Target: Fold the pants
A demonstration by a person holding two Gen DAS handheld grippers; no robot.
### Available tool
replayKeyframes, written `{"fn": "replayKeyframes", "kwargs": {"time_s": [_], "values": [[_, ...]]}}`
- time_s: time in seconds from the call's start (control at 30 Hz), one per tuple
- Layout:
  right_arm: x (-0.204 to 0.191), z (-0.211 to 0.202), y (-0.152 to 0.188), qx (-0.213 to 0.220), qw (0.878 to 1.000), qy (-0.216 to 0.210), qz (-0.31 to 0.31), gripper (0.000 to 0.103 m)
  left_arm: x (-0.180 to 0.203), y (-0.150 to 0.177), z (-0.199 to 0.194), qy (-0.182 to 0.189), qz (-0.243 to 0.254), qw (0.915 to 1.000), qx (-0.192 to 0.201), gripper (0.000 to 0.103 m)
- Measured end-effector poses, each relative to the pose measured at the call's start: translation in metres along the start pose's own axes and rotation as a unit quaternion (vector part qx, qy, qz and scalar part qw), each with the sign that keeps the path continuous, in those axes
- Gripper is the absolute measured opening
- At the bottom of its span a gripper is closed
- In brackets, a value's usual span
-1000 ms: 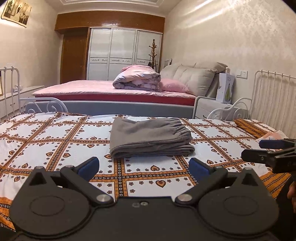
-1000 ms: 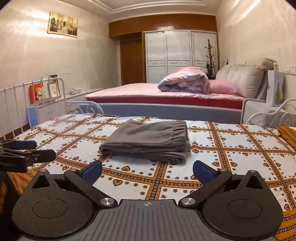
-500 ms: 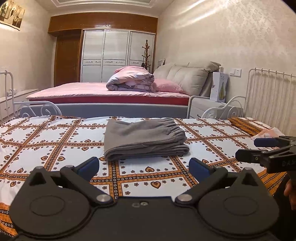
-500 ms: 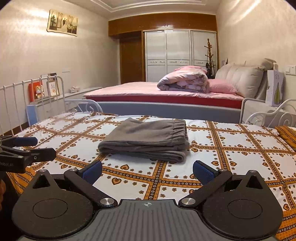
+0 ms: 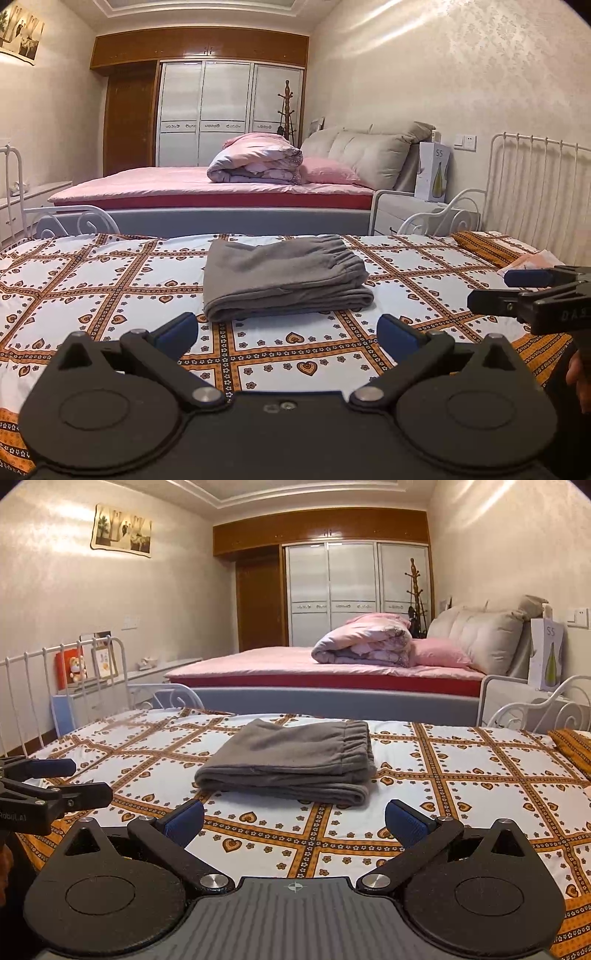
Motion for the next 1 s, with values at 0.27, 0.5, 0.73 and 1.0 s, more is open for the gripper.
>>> {"fn": "replayKeyframes", "kwargs": {"time_s": [0.27,0.5,0.73,1.0], "values": [[0.0005,-0.0007,-0.0006,0.003,1.0,0.0,0.0,0.103,-0.0015,0.0001,-0.0004,0.001,0.002,1.0,0.001,0.097],[0.0019,-0.0006,-0.0016,0.004,1.0,0.0,0.001,0.103,-0.001,0.0003,0.0,0.002,0.004,1.0,0.001,0.097],[0.0013,-0.002,-0.0013,0.005,1.0,0.0,0.002,0.103,0.0001,0.0006,-0.0006,0.007,0.004,1.0,0.002,0.097],[0.0015,-0.002,-0.0013,0.005,1.0,0.0,0.002,0.103,-0.0004,0.001,-0.0008,0.006,0.006,1.0,0.002,0.097]]}}
Point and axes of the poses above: each gripper's, at about its wrist camera, not at the fingertips, and z roughly the way its jaws point, x to its right, y to its underside, the point moved 4 cm from there along z, roughly the way its jaws point
